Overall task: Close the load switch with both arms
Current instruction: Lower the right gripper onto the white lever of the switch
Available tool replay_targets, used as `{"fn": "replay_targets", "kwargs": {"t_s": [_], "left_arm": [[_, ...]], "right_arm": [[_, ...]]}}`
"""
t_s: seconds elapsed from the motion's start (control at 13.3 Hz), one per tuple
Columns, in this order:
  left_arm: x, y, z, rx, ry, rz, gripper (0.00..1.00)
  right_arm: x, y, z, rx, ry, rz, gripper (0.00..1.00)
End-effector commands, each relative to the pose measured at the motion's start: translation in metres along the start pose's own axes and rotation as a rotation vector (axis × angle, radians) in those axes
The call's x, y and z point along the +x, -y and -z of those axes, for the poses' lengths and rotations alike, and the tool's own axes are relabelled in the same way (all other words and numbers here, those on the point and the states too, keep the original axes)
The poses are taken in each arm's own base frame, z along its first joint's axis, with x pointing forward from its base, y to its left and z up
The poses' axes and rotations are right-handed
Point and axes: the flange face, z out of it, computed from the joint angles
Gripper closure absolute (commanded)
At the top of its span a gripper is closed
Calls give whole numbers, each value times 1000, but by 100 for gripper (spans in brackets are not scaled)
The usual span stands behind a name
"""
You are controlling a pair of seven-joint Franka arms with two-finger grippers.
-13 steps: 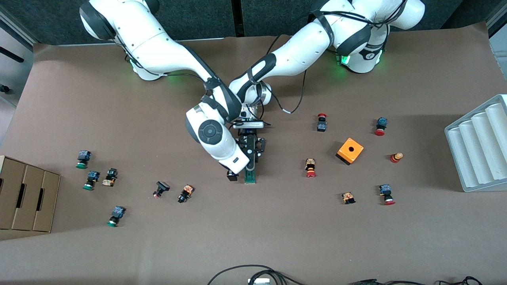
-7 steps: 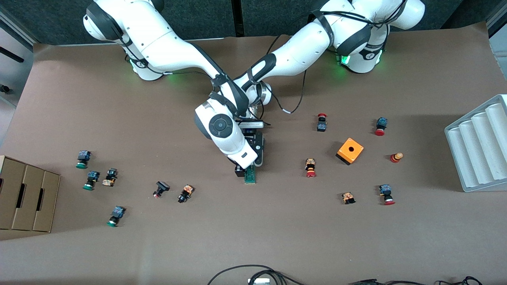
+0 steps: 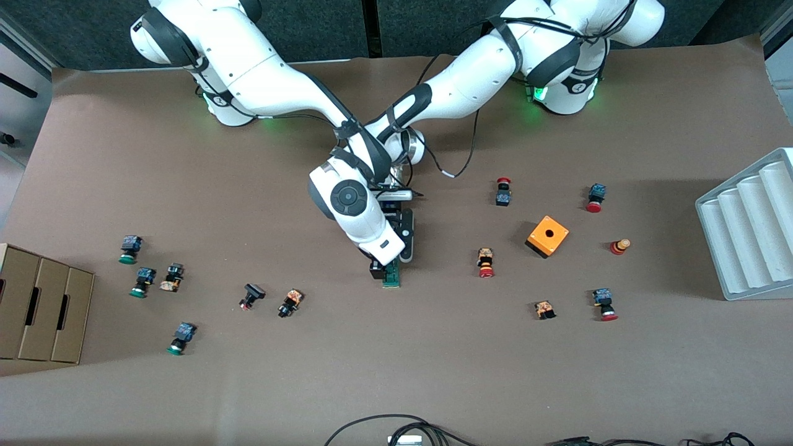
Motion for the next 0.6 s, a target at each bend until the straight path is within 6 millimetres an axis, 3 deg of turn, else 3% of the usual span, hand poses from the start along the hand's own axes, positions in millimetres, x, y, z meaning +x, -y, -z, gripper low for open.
{"fn": "replay_targets", "kwargs": {"t_s": [0.0, 0.53], "left_arm": [[-9, -3, 4, -16, -7, -10, 26], [-9, -3, 4, -16, -7, -10, 26]], "right_arm": [[7, -3, -6, -25, -15, -12, 0], [8, -5, -9, -49, -32, -16, 0]]}}
